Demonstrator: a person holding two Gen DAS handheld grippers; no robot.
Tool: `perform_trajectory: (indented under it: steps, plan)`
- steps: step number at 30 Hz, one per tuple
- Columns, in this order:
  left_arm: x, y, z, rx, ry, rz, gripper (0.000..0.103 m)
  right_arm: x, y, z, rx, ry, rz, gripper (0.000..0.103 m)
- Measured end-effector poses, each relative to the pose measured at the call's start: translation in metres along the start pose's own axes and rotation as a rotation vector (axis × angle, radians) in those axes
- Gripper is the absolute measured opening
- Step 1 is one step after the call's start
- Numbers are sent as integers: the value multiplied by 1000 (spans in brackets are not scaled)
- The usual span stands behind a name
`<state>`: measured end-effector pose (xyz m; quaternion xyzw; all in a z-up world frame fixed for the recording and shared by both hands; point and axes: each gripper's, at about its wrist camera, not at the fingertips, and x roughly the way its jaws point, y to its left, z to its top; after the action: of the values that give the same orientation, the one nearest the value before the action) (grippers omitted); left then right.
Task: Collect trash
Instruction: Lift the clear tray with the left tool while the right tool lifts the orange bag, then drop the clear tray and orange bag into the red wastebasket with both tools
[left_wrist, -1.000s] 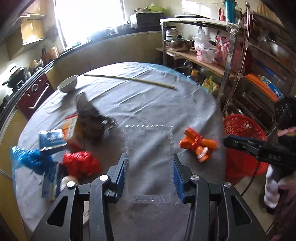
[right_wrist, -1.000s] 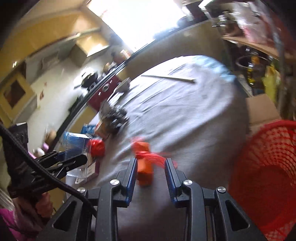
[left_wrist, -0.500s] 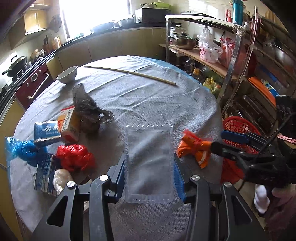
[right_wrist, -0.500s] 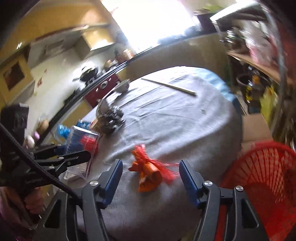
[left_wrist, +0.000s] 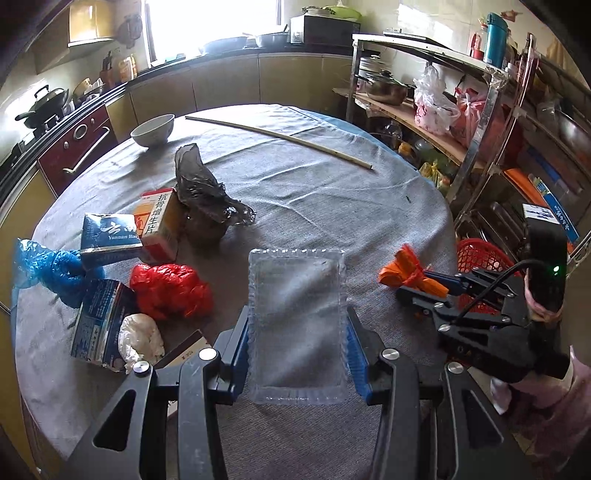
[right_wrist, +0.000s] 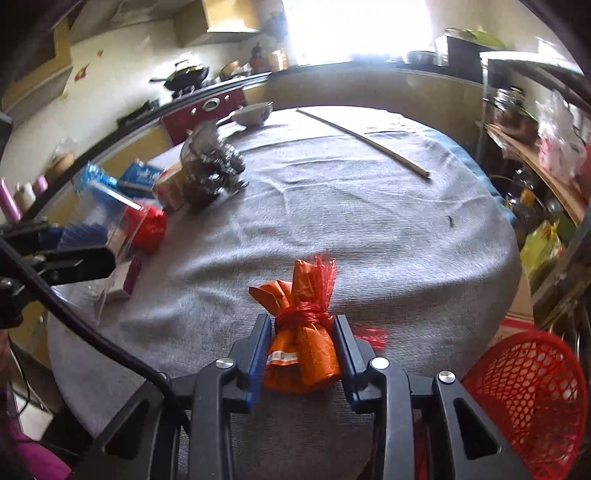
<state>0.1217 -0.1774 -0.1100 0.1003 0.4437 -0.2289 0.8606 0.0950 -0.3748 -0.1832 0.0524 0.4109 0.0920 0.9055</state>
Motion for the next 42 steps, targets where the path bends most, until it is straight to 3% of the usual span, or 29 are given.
perform_trajectory:
  steps: [4,11,15,18,20,22,24,28,34,36,38,42]
  plan:
    - [-3,-10,5,39,-7,-12,48,-20,-16,-4,114,-55,58,34]
    - [-3,-65,24,212,-58,-45,49,-70,-62,-25,252,-153,16,34]
    - [2,-65,31,179,-44,-64,49,-84,-88,-38,345,-158,100,34]
    - [2,-56,31,147,-37,-45,48,-84,-83,-34,341,-160,153,34]
    - [0,-49,28,122,-35,-34,48,-78,-77,-29,339,-148,195,44]
    - [-2,-39,24,94,-31,-18,48,-70,-68,-23,337,-141,224,64]
    - [-3,-29,19,71,-23,-6,49,-64,-57,-17,309,-131,232,64]
    - [-4,-10,10,34,-12,2,49,-46,-25,-4,166,-20,213,64]
    - [-6,8,3,-10,-12,-17,49,-9,17,17,-96,241,34,63]
    - [-9,13,2,-23,-21,-29,49,4,27,23,-175,319,22,36]
    - [-12,18,1,-36,-30,-41,48,21,28,25,-187,428,1,38]
    - [-14,26,0,-54,-34,-55,48,30,26,31,-196,471,-3,32]
